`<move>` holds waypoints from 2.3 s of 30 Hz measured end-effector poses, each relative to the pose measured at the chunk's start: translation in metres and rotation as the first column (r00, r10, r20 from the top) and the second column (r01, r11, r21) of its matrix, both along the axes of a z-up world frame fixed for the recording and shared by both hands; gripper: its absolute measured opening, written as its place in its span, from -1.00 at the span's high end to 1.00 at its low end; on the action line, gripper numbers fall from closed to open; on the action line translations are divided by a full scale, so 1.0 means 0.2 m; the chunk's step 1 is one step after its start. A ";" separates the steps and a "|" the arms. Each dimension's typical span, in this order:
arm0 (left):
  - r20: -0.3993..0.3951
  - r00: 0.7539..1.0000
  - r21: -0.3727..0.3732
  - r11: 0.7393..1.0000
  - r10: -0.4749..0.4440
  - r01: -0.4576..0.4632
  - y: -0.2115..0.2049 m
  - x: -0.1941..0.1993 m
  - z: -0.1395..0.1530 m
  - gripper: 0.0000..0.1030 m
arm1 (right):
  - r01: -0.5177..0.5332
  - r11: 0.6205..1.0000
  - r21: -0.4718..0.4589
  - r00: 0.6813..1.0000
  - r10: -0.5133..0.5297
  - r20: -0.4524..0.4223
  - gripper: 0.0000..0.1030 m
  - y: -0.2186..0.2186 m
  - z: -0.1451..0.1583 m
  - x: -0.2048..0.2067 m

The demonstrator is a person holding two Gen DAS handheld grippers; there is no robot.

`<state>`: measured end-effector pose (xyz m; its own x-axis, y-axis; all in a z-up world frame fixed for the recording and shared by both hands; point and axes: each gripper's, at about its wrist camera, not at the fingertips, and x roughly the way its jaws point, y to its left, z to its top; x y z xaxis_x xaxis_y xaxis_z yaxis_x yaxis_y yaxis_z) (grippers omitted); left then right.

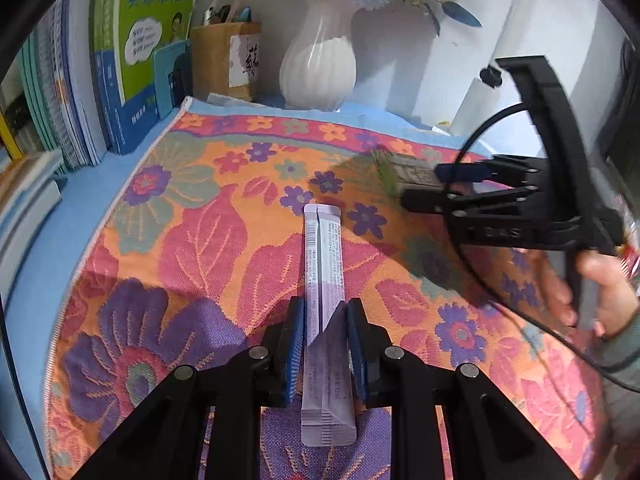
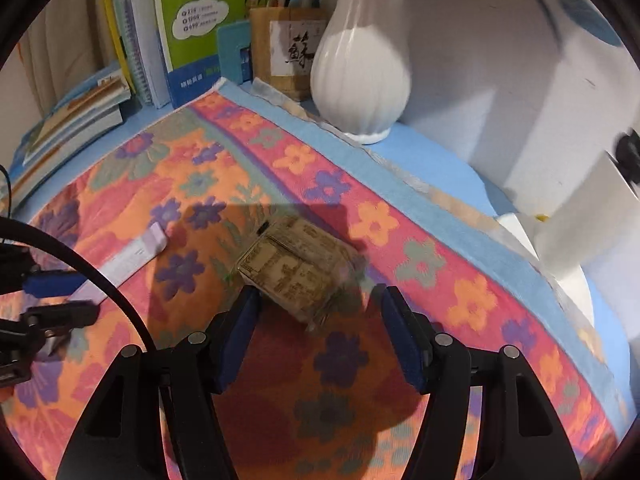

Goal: Organize snacks
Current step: 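Grasp the green-edged bar pack with the right tool, then carry both packs over the glass bowl and open both tools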

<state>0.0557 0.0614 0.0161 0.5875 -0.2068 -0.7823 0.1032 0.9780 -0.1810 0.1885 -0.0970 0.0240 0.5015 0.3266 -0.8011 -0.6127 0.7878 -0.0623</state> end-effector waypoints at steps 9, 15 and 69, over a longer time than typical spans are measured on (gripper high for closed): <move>-0.004 1.000 -0.037 0.999 0.005 -0.005 0.01 0.00 0.00 0.62 | -0.004 1.000 0.022 1.000 0.005 -0.012 -0.11 0.09 0.00 0.11; 0.004 1.000 0.033 0.999 -0.001 0.000 -0.01 0.00 -0.01 0.62 | 0.044 0.998 0.038 0.999 -0.044 -0.011 0.17 0.06 0.01 -0.01; 0.271 0.667 -0.046 0.683 -0.694 0.729 -2.05 -0.13 0.72 -0.08 | 0.838 0.430 0.336 0.435 -0.898 0.065 -0.19 -2.09 0.75 -1.00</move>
